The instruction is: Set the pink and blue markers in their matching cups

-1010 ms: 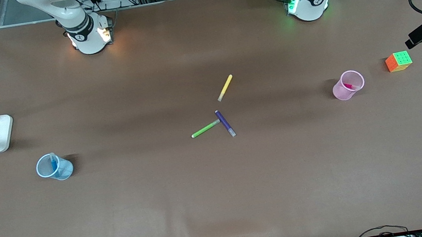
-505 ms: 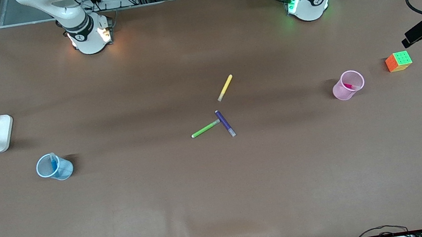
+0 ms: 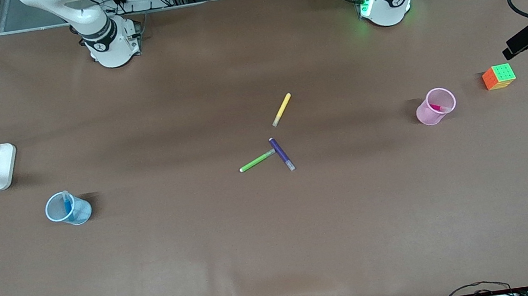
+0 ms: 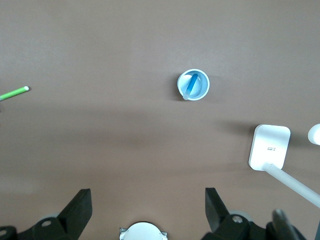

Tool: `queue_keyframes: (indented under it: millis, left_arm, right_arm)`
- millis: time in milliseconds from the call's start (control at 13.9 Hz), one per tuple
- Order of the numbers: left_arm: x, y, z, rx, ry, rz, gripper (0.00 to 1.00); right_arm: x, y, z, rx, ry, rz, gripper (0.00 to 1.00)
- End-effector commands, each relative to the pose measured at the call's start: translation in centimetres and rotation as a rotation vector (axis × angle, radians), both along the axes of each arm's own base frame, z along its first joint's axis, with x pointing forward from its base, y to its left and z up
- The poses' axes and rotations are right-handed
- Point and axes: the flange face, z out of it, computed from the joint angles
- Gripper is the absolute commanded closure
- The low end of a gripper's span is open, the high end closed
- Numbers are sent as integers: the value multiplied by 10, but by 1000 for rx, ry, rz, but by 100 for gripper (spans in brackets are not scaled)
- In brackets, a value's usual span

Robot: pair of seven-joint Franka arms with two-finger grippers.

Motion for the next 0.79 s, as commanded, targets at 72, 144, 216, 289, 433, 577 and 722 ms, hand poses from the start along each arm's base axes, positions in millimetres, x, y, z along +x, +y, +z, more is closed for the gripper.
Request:
queue_keyframes:
  millis: [72,144,216,289,433,577,722]
  left_arm:
    - [-3,0,4,-8,31,-10,0]
    - [-6,-2,4,-7,45,-7,0]
    - [-11,-8,10,-2,39,-17,0]
    - [-13,-13,11,2,36,-23,0]
    - [-17,-29,17,10,23,-43,0]
    - [-18,-30,22,11,14,-45,0]
    - [-17,-27,24,26,11,-55,0]
  right_arm:
    - [-16,2,-2,-18,-16,23,0]
    - [-18,2,-3,-17,-21,25,0]
    - [-18,3,-3,-17,-24,26,0]
    - [-18,4,-2,-17,-32,28,0]
    - [-21,4,-3,-15,-30,28,0]
    - [-20,5,-2,-14,-39,29,0]
    - [-20,5,-2,-12,-38,29,0]
